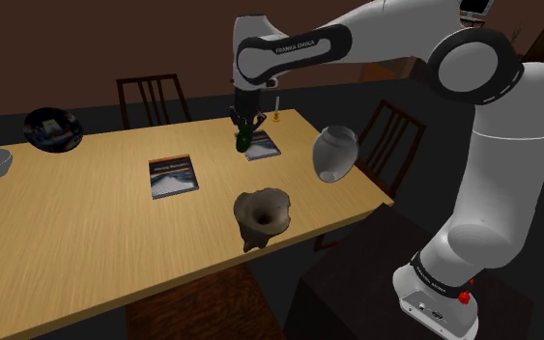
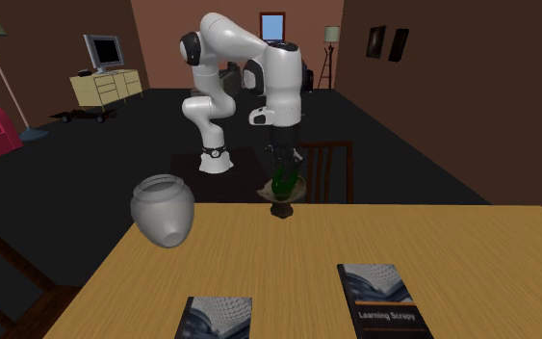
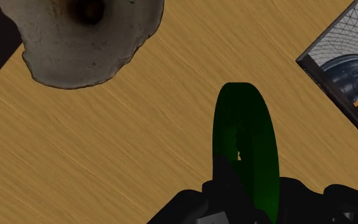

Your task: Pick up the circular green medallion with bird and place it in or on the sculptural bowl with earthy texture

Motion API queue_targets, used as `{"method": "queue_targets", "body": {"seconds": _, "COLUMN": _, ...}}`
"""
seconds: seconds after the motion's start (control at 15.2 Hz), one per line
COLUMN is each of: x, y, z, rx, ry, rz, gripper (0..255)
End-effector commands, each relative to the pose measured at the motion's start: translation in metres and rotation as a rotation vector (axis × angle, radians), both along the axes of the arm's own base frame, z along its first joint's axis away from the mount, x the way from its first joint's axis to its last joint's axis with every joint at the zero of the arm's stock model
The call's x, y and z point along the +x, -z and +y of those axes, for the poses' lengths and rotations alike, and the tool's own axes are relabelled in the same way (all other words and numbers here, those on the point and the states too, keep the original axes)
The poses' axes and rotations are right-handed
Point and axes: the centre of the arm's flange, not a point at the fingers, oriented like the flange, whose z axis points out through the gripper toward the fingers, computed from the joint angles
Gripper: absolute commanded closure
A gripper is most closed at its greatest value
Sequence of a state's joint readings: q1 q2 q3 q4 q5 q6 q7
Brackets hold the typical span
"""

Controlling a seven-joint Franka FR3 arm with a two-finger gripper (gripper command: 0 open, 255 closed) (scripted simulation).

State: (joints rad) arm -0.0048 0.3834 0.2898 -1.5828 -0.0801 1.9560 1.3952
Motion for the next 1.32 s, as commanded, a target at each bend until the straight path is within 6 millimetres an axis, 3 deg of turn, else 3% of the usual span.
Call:
{"method": "queue_targets", "body": {"seconds": 0.0, "x": -0.018, "y": -0.004, "z": 0.007, "rx": 0.000, "ry": 0.000, "rz": 0.000, "gripper": 255}}
{"method": "queue_targets", "body": {"seconds": 0.86, "x": -0.178, "y": -0.018, "z": 0.069, "rx": 0.000, "ry": 0.000, "rz": 0.000, "gripper": 255}}
{"method": "queue_targets", "body": {"seconds": 1.25, "x": -0.184, "y": 0.008, "z": 0.072, "rx": 0.000, "ry": 0.000, "rz": 0.000, "gripper": 255}}
